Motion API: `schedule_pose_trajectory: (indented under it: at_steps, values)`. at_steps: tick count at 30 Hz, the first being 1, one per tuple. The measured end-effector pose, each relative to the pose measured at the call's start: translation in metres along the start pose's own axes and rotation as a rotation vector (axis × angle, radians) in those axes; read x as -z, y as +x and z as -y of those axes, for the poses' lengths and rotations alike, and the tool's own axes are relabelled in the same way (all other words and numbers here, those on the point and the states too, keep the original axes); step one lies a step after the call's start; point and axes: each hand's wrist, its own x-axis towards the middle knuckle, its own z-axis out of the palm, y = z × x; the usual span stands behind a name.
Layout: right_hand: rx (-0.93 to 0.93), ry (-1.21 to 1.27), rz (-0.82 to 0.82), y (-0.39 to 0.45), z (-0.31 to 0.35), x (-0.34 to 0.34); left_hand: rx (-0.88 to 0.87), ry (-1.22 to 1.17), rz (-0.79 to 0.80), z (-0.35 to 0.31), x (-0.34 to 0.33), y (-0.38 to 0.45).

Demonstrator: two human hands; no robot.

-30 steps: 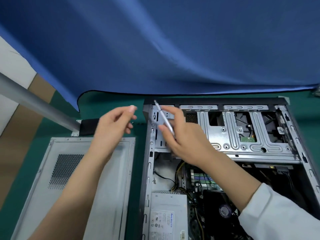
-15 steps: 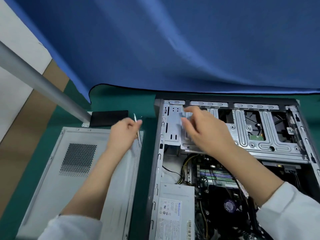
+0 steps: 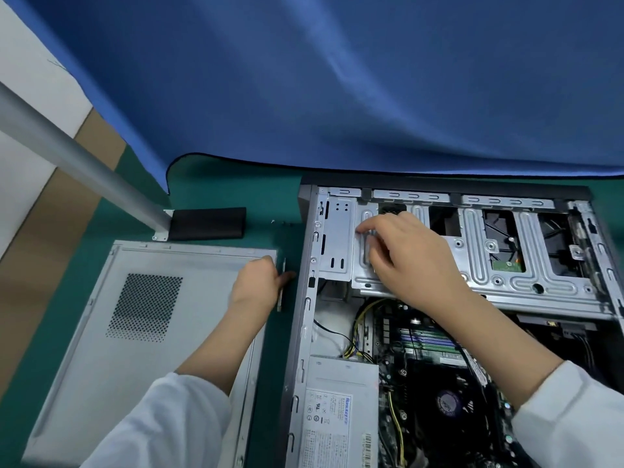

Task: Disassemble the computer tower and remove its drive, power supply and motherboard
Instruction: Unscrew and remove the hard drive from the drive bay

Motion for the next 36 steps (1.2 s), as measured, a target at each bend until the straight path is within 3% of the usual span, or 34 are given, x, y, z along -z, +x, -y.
schedule_pose_trajectory:
  at_steps: [8, 13, 16, 21, 26, 31, 36]
  values:
    - [-0.04, 0.109, 0.049, -0.001, -0.001, 0.009, -0.049, -0.102, -0.056, -0.006, 0.025, -0.01]
    - [-0.083, 0.335, 0.091, -0.018, -0.011, 0.036, -0.36, -0.259, -0.379, -0.035, 0.071, -0.037]
    - [-0.136, 0.327, 0.082, -0.034, -0.027, 0.055, -0.486, -0.301, -0.449, -0.066, 0.083, -0.067]
    - [-0.289, 0.298, 0.08, -0.065, -0.06, 0.084, -0.674, -0.287, -0.319, -0.122, 0.051, -0.112]
    - [-0.41, 0.039, 0.19, -0.095, -0.088, 0.101, -0.771, -0.215, -0.149, -0.16, 0.006, -0.132]
    - [-0.46, -0.095, 0.247, -0.109, -0.096, 0.112, -0.769, -0.078, -0.243, -0.174, -0.015, -0.135]
    - [-0.452, -0.217, 0.394, -0.119, -0.094, 0.111, -0.743, -0.126, -0.301, -0.174, -0.021, -0.135]
